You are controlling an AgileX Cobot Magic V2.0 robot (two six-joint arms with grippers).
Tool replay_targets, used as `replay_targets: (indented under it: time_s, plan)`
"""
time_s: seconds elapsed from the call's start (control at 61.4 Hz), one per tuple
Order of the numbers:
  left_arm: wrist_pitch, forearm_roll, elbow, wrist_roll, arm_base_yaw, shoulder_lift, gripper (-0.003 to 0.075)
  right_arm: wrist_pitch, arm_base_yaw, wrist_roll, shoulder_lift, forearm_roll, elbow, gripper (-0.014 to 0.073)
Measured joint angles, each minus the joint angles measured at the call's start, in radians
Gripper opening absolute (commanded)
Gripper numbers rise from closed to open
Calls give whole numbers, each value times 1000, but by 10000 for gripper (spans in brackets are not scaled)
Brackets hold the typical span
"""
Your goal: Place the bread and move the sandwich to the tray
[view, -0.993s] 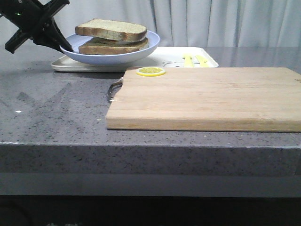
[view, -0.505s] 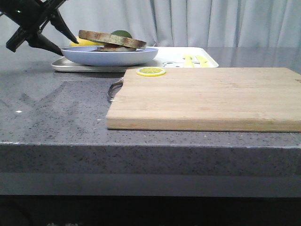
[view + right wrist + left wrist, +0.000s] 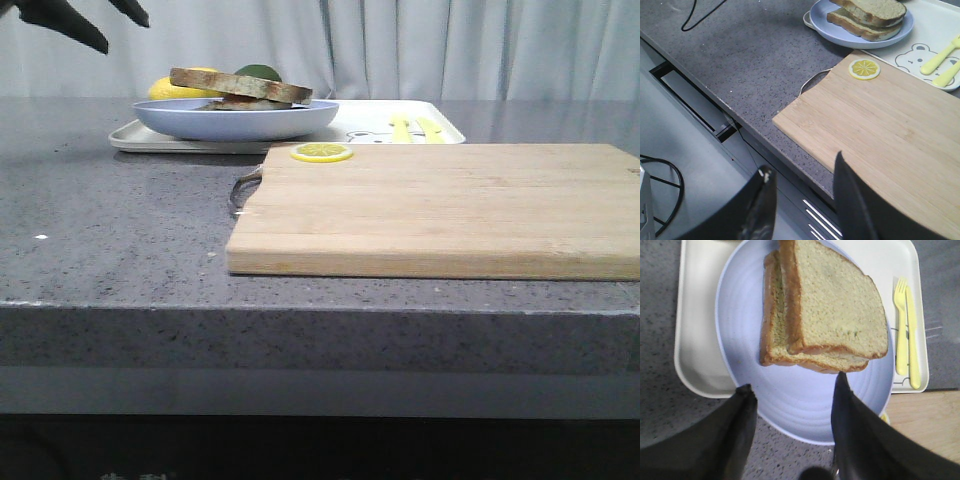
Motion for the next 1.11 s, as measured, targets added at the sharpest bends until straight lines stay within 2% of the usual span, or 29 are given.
replay_targets:
  time_s: [0.163,0.342,0.505,0.765,1.107]
  plan:
    - [20,126,17,0,-8,-146,347,0,0,0,0,0,0,311]
    - [-22,196,146,29,-46,-359,347,0,0,0,0,0,0,311]
    - [-88,263,342,92,-117,-563,347,0,0,0,0,0,0,311]
    - [-203,343,672,106,-211,-870,347,0,0,0,0,0,0,311]
    - [-336,410,1021,108,-223,-1271,347,0,0,0,0,0,0,311]
